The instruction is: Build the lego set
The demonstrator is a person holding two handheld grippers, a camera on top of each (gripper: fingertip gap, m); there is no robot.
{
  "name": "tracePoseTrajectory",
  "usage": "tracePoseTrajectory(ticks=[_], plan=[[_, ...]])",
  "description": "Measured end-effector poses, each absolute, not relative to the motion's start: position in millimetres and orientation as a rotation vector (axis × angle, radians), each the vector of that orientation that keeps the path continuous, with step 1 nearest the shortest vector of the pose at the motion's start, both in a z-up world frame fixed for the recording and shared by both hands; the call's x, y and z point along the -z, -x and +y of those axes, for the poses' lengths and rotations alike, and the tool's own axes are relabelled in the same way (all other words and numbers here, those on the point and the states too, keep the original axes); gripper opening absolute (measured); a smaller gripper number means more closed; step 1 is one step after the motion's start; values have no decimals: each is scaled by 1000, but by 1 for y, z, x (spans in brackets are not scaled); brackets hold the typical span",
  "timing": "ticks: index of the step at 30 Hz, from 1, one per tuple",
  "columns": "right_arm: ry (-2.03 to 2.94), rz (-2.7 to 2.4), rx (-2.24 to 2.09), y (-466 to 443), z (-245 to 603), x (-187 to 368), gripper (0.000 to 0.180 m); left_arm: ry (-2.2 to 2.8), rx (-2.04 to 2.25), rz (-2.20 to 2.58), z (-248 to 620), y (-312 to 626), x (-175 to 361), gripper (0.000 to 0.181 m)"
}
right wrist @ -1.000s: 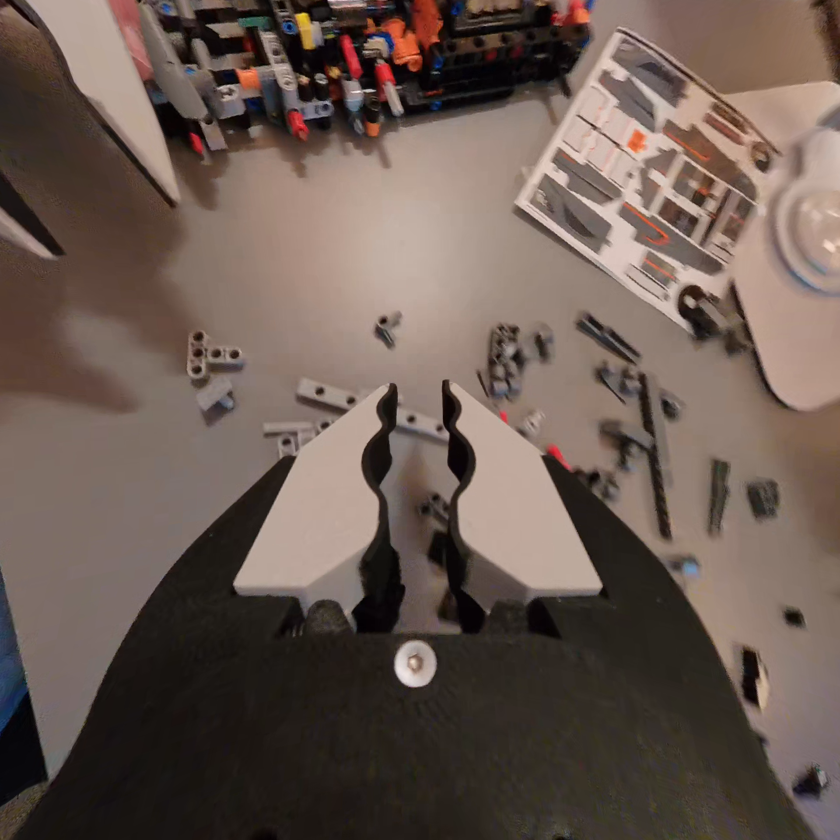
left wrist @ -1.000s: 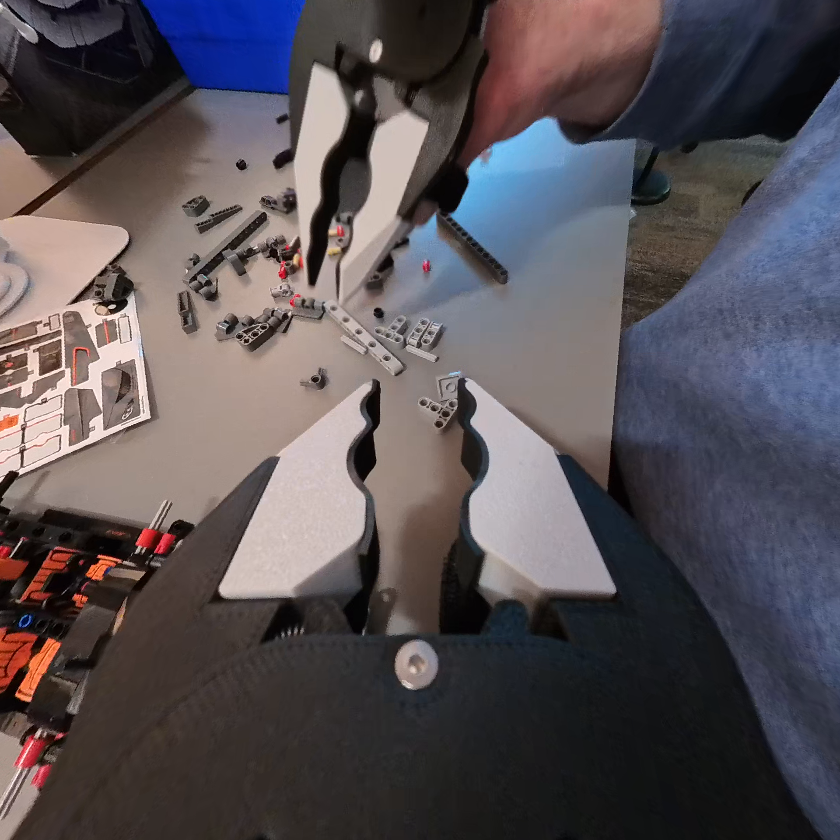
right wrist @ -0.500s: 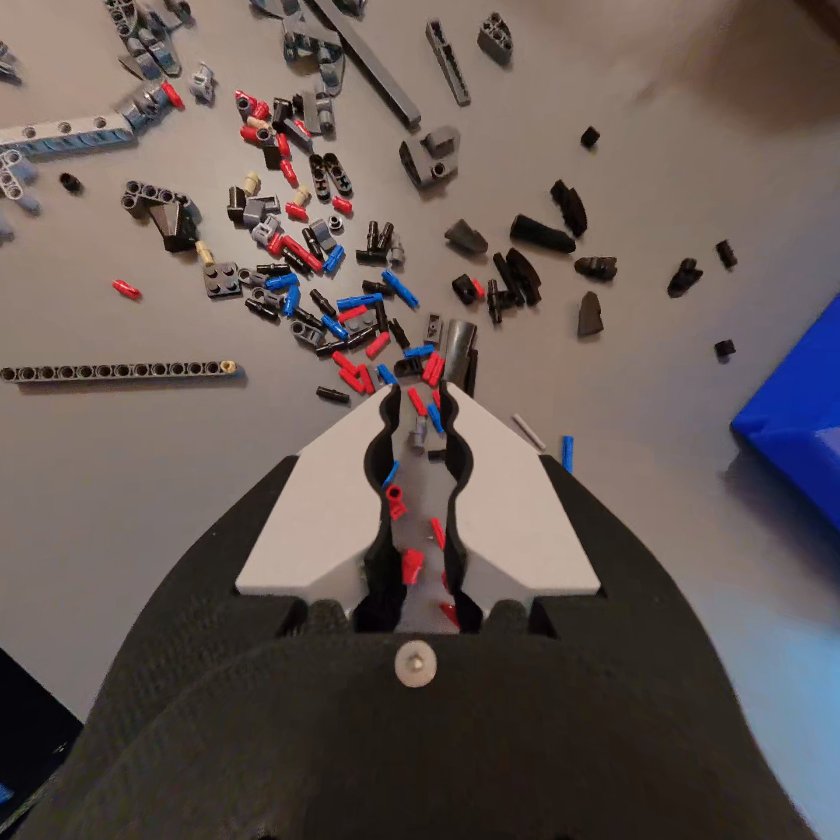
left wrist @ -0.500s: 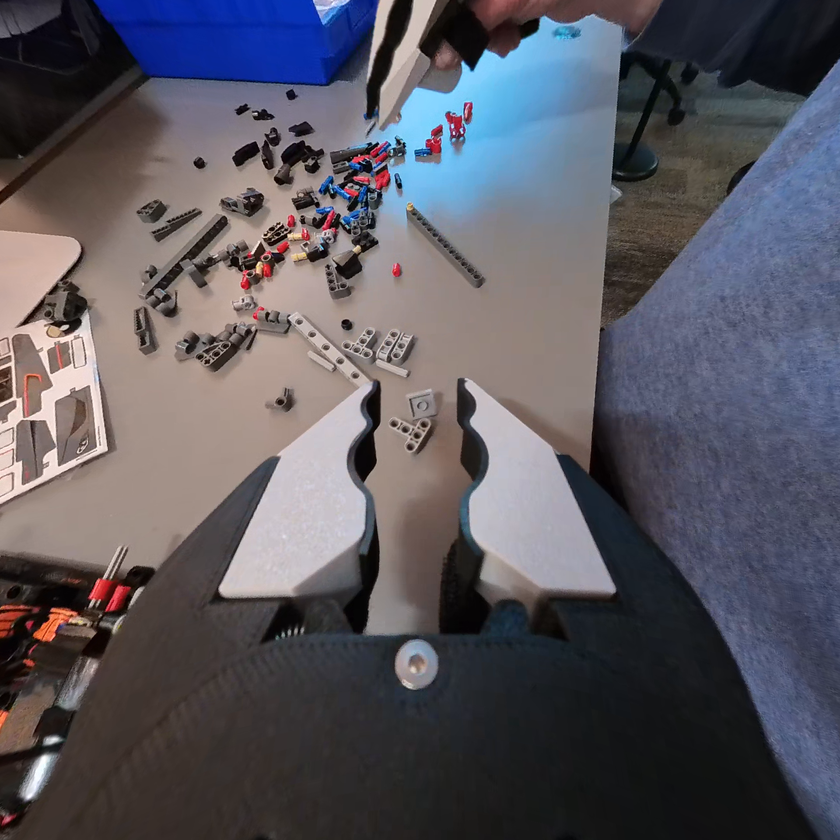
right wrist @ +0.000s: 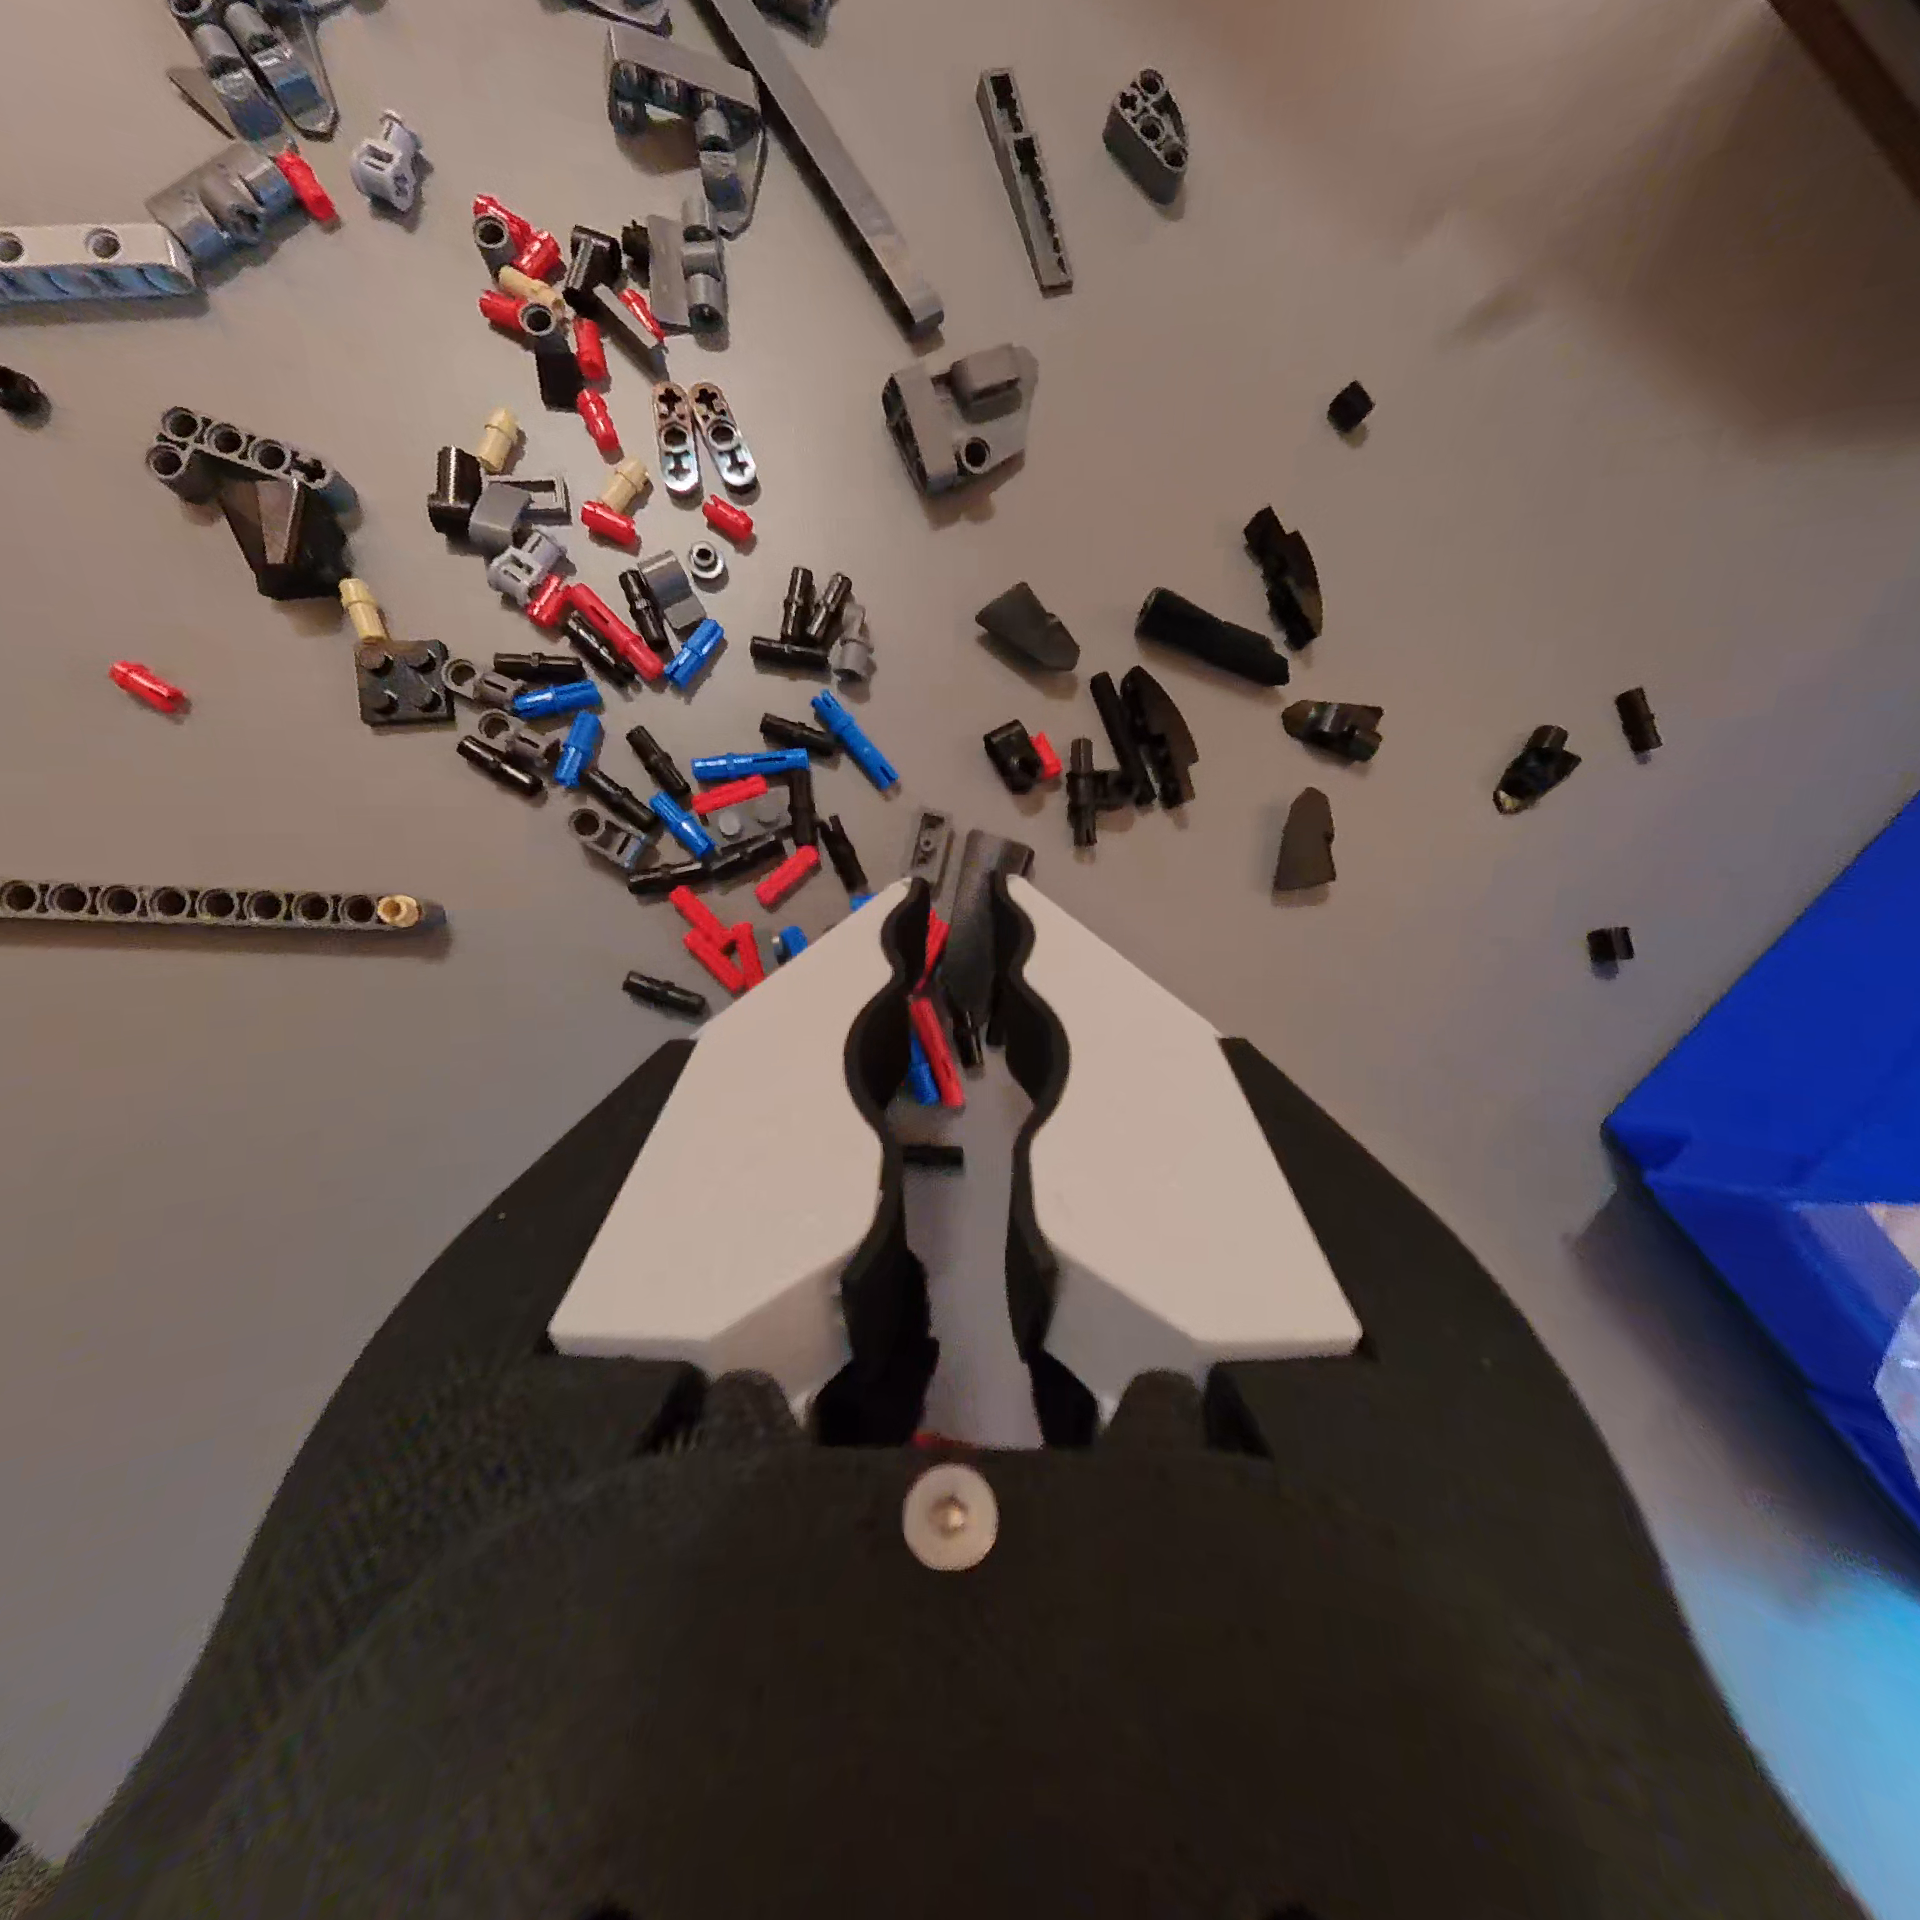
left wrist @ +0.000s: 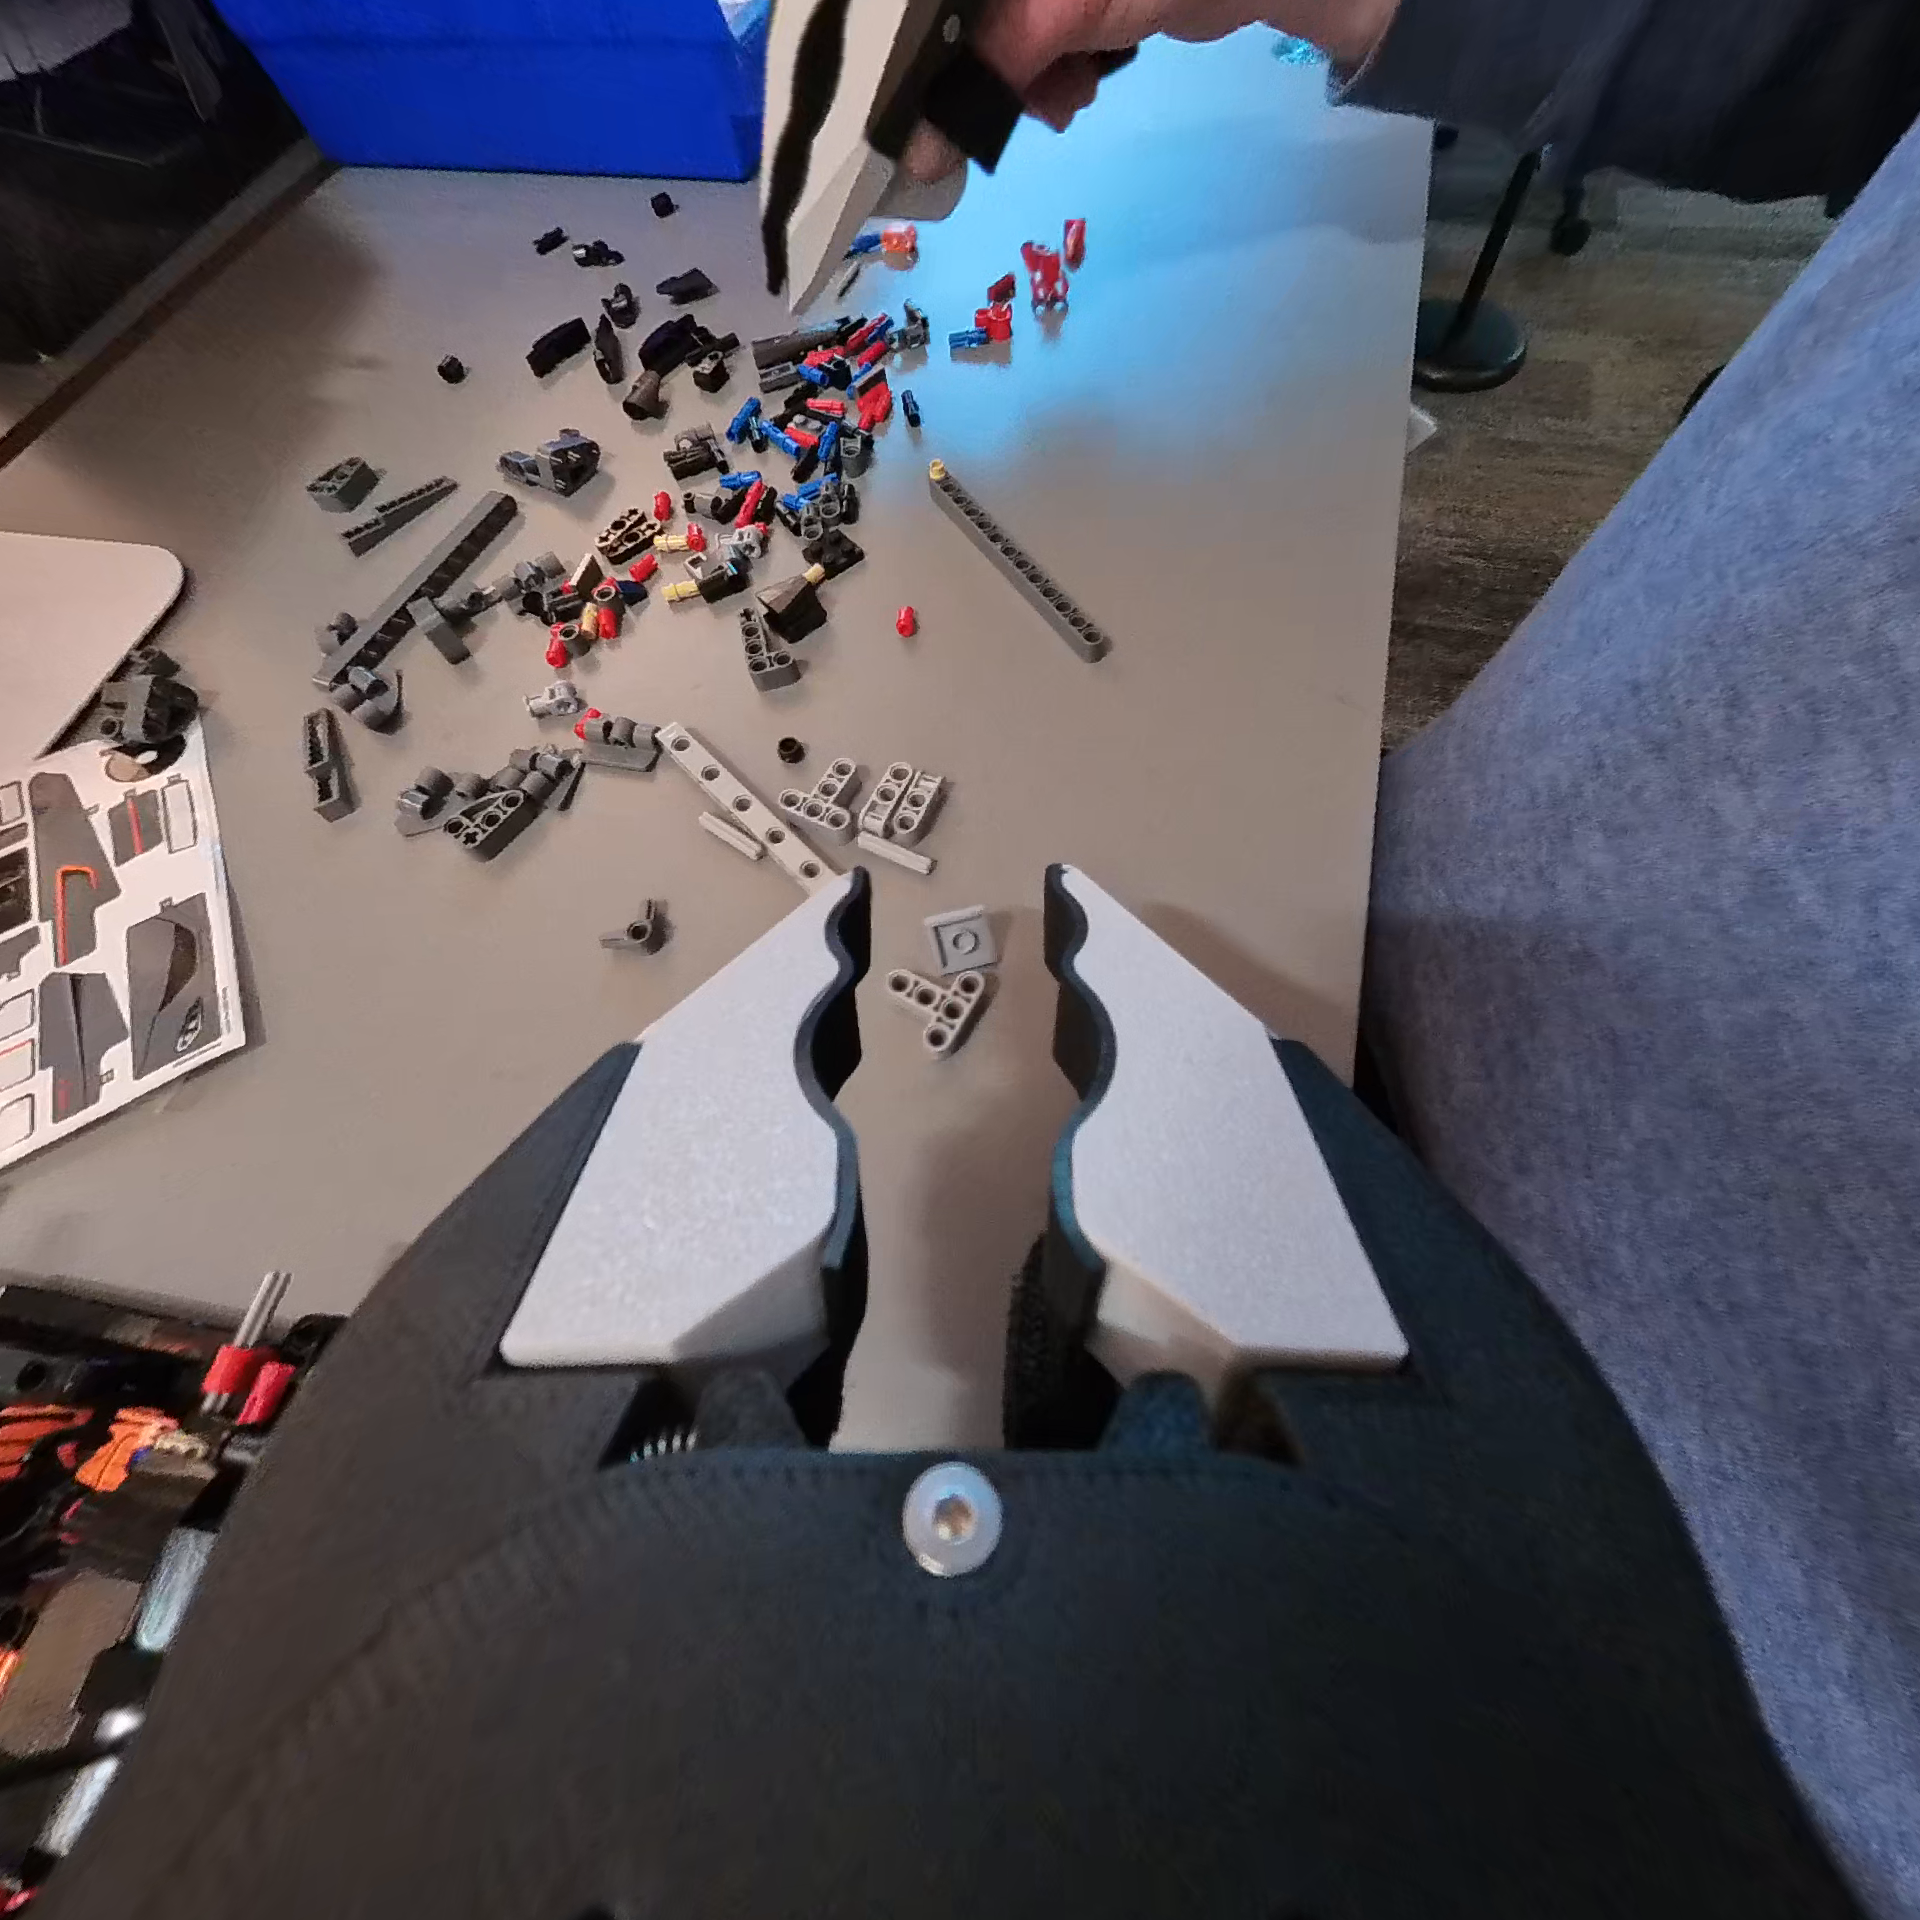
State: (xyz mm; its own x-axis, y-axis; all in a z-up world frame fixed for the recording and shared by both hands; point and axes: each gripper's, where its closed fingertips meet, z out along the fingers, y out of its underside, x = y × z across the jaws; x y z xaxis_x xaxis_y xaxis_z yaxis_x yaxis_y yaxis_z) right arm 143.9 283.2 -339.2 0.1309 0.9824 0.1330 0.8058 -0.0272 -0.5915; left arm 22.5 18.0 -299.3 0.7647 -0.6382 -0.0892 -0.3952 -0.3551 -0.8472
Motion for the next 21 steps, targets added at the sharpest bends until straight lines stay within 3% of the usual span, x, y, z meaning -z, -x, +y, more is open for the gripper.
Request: tracePoseTrajectory(ticks=[9, 21], plan=[[1941, -1754, -431, -161, 281, 361, 5, 1999, 346, 786, 18, -26, 306, 31], [1816, -1844, -571, -123, 245, 344, 6, 2008, 368, 787, 20, -31, 309, 31]])
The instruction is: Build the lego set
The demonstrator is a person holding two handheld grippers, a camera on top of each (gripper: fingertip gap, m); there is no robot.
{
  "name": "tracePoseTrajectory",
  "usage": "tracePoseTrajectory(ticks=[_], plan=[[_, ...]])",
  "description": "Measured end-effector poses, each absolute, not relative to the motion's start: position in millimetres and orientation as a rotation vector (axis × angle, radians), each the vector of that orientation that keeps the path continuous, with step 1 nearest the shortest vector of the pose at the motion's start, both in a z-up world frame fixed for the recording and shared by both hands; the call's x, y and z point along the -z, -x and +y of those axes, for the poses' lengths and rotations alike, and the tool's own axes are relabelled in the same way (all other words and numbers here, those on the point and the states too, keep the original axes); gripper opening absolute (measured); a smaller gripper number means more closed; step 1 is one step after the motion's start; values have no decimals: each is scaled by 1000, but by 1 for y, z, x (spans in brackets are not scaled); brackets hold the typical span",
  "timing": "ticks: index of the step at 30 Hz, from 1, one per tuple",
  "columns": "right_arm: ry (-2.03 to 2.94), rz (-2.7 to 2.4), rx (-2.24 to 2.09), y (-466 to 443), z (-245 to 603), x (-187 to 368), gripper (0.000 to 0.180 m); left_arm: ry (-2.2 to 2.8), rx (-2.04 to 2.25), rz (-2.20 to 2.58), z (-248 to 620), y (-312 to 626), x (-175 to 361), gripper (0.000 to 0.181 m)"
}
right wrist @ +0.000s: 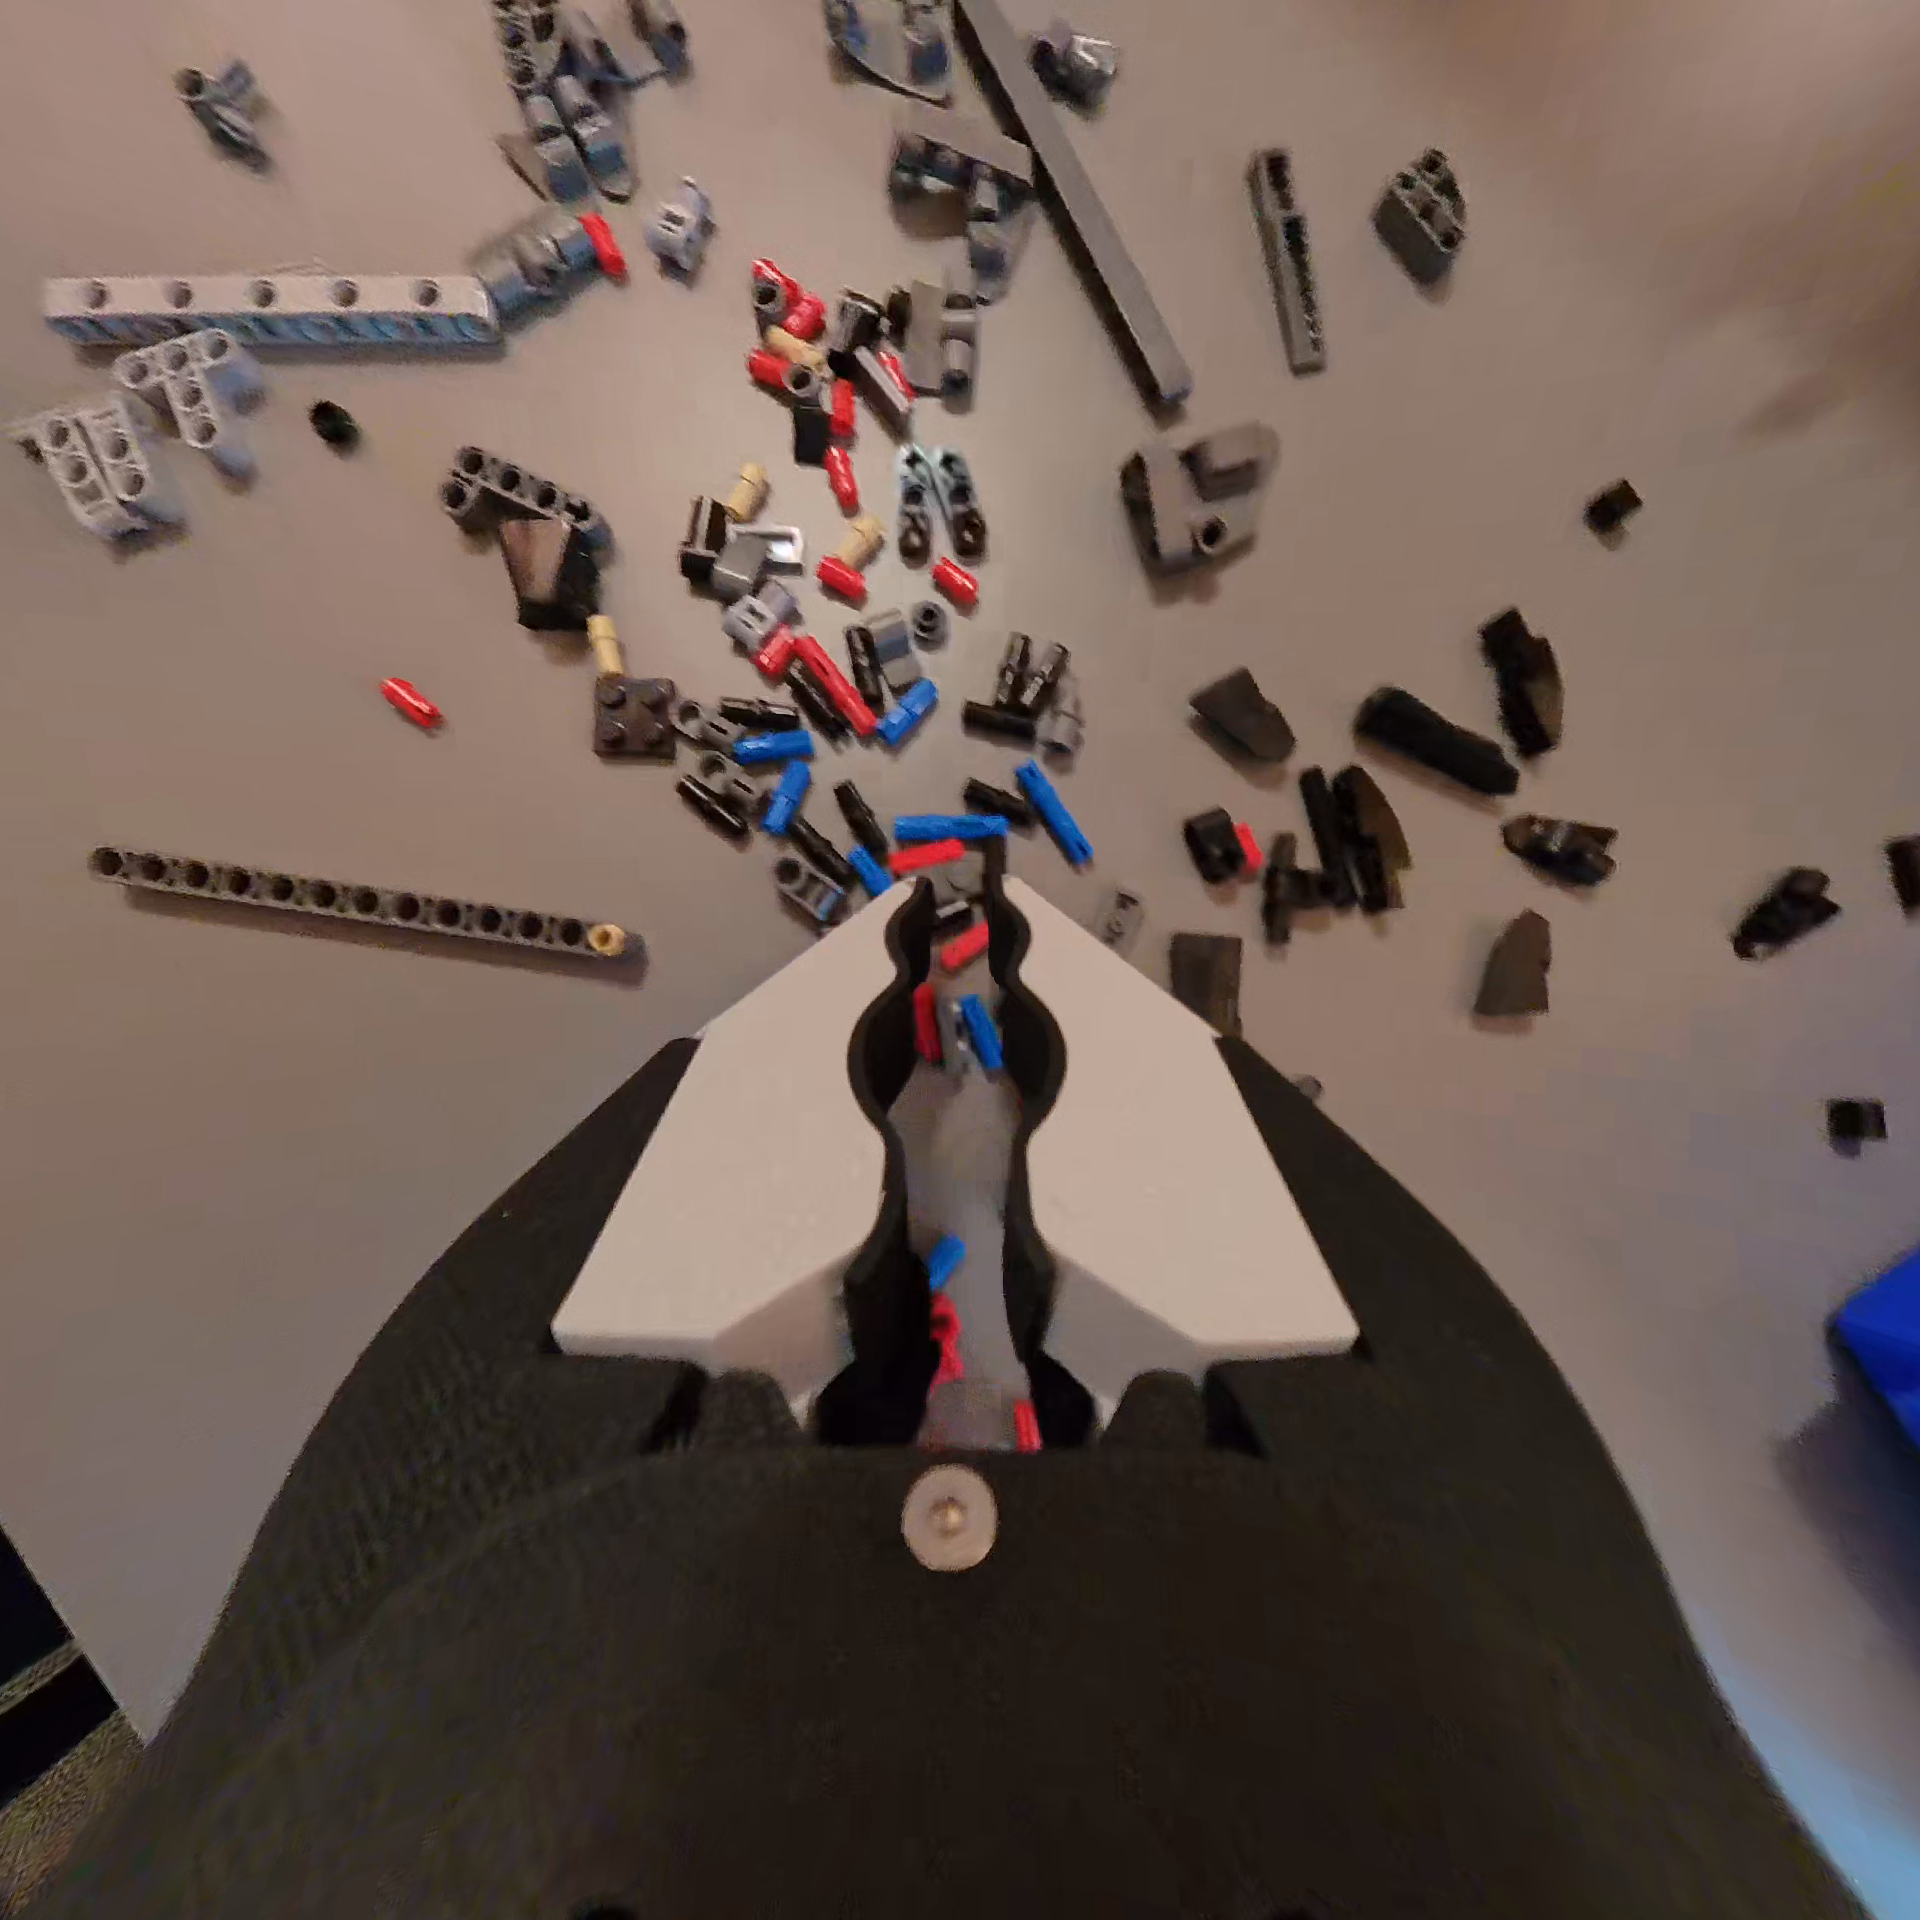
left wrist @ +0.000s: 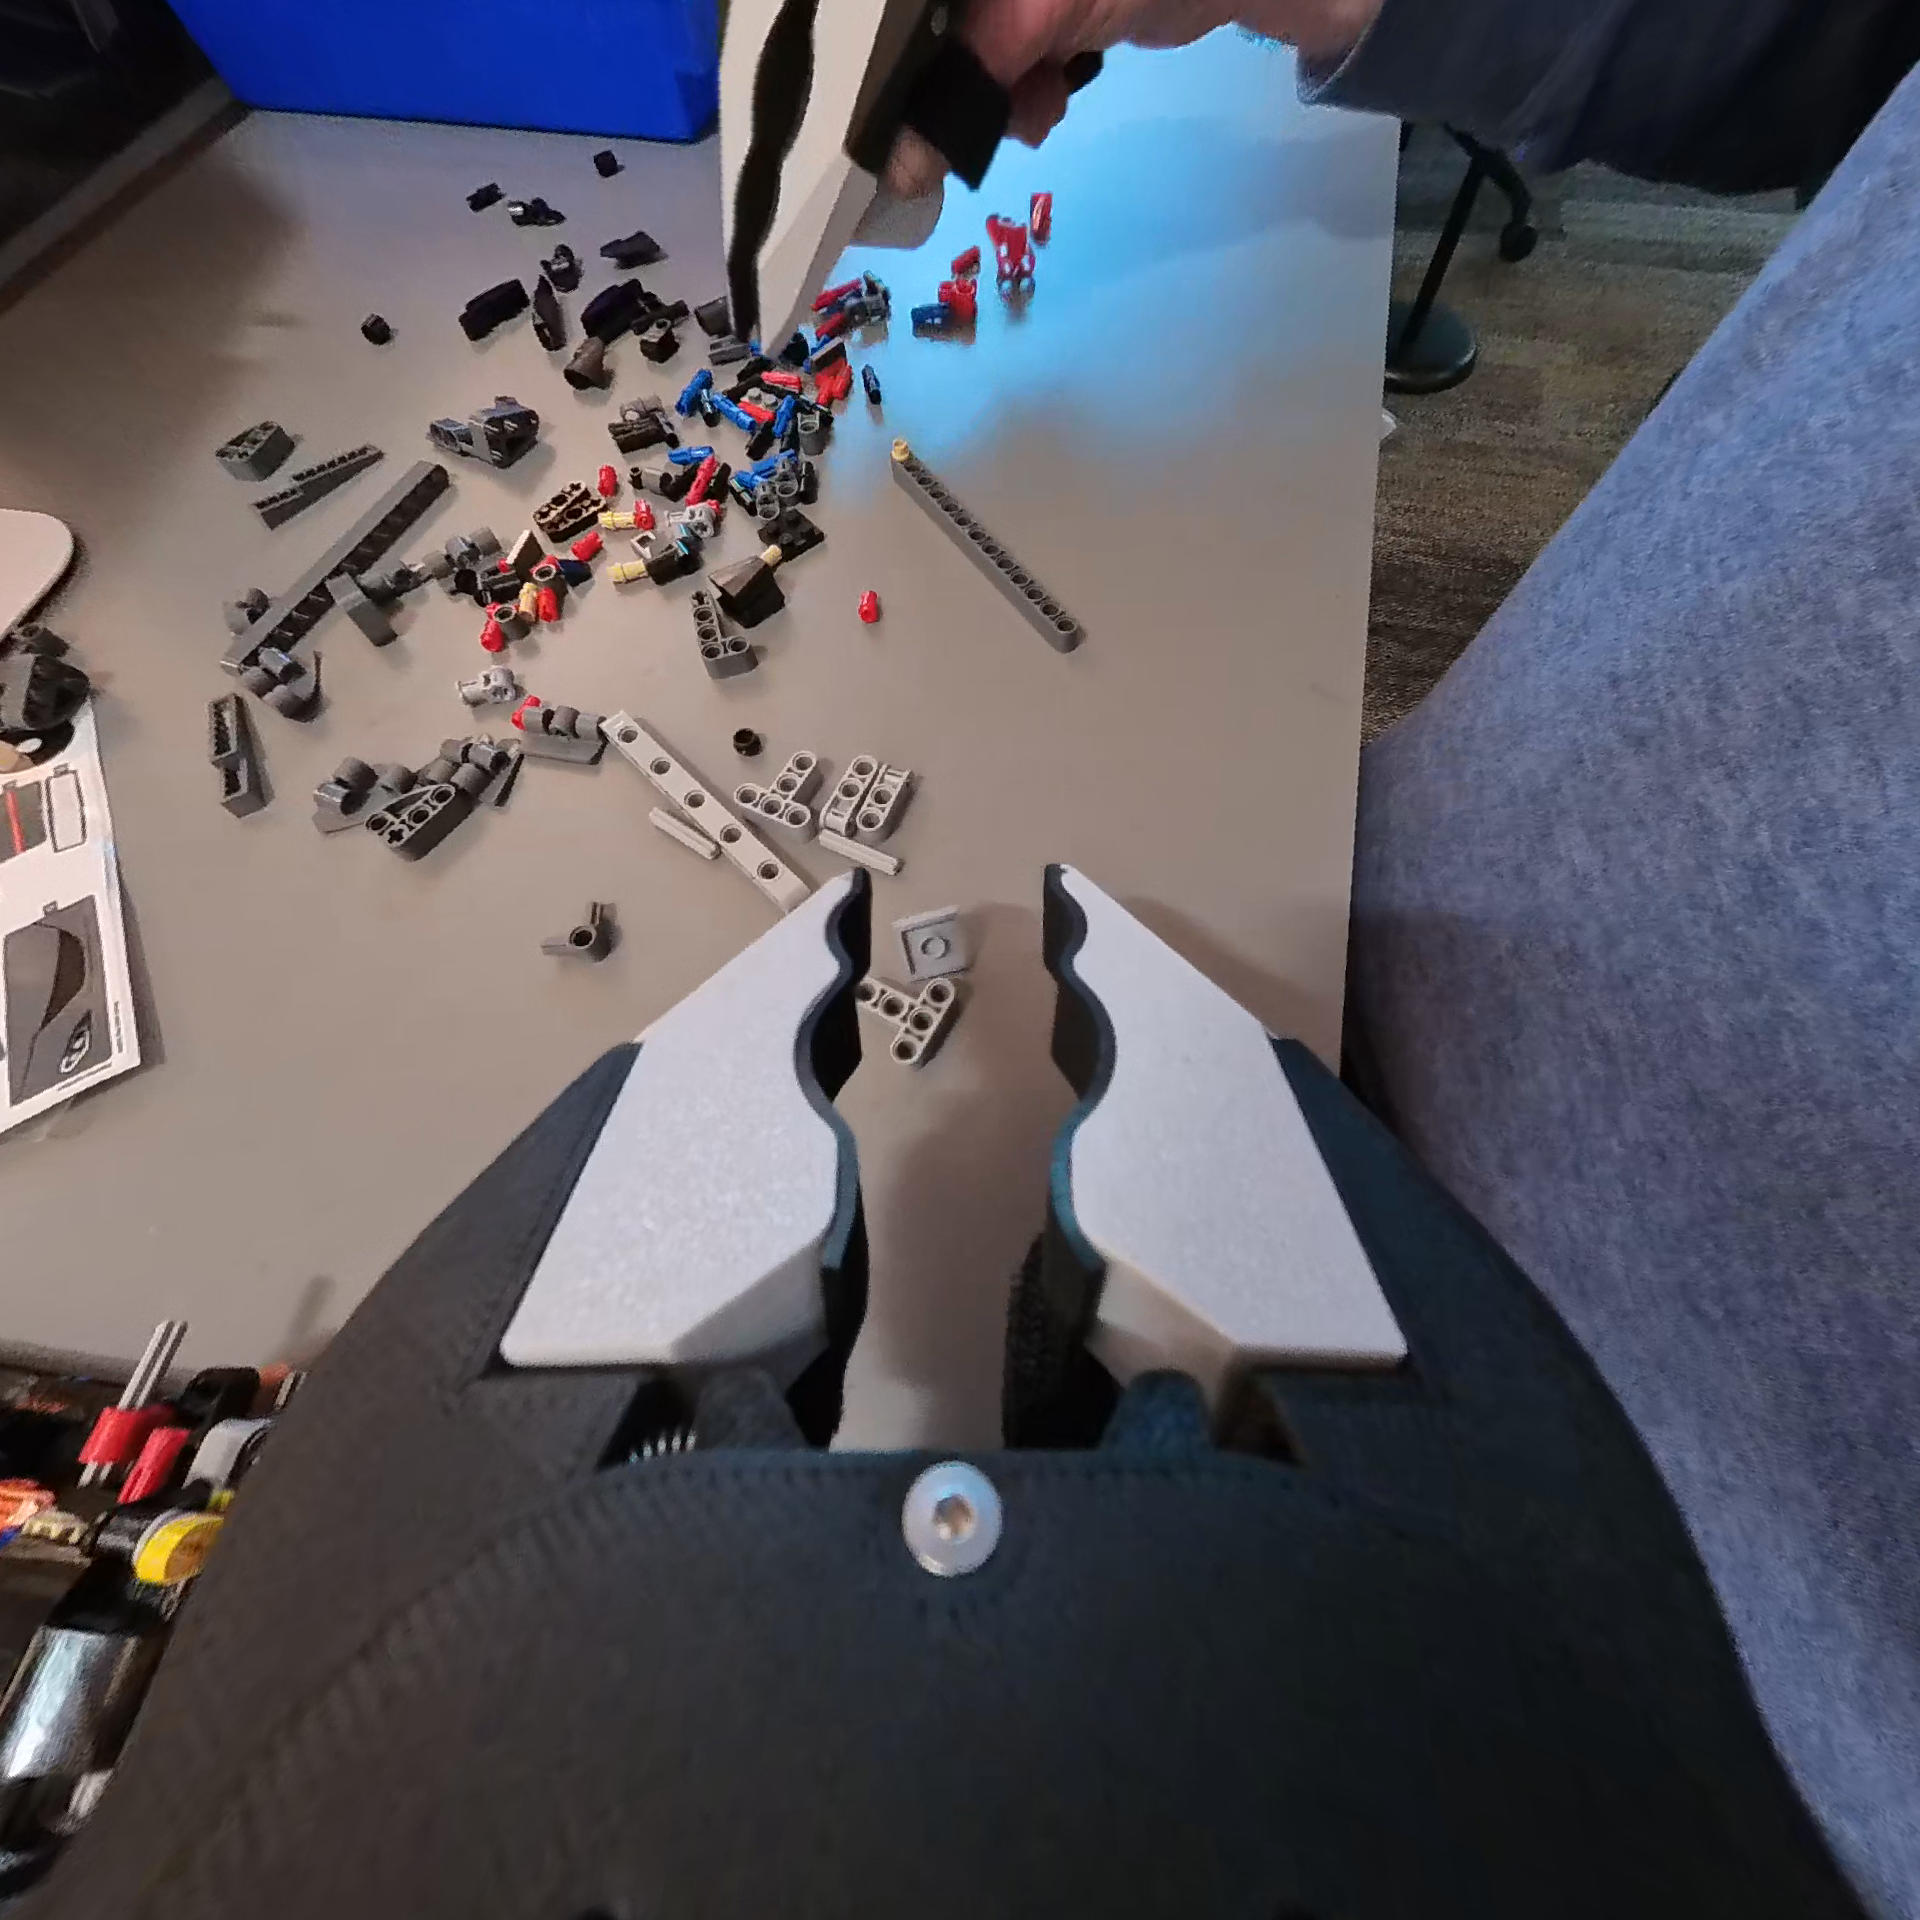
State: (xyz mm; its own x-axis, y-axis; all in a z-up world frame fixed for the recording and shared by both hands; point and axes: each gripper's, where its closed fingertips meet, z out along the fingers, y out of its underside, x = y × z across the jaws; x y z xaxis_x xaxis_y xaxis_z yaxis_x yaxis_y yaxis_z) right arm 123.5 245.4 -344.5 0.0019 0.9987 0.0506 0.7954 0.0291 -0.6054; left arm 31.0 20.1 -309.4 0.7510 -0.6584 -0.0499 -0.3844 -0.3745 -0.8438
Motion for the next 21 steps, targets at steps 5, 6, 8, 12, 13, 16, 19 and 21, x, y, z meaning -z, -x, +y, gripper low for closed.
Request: tracePoseTrajectory(ticks=[5, 6, 8, 12, 13, 16, 19, 21], plan=[[1773, -1884, -638, -104, 230, 344, 8, 2008, 367, 781, 21, -30, 308, 31], [1769, -1896, -636, -102, 228, 346, 9, 2008, 367, 780, 21, -30, 308, 31], [1775, -1920, -631, -100, 225, 351, 11, 2009, 365, 781, 21, -30, 309, 31], [1779, -1953, -644, -100, 218, 358, 10, 2012, 368, 778, 21, -29, 310, 31], [1778, -1961, -647, -100, 216, 359, 10, 2012, 370, 777, 22, -29, 310, 31], [1777, -1983, -661, -102, 209, 361, 10, 2015, 373, 779, 22, -29, 312, 31], [1778, -1977, -686, -105, 206, 357, 10, 2017, 373, 781, 22, -30, 313, 31], [1777, -1953, -693, -108, 208, 352, 10, 2017, 374, 779, 22, -30, 312, 31]])
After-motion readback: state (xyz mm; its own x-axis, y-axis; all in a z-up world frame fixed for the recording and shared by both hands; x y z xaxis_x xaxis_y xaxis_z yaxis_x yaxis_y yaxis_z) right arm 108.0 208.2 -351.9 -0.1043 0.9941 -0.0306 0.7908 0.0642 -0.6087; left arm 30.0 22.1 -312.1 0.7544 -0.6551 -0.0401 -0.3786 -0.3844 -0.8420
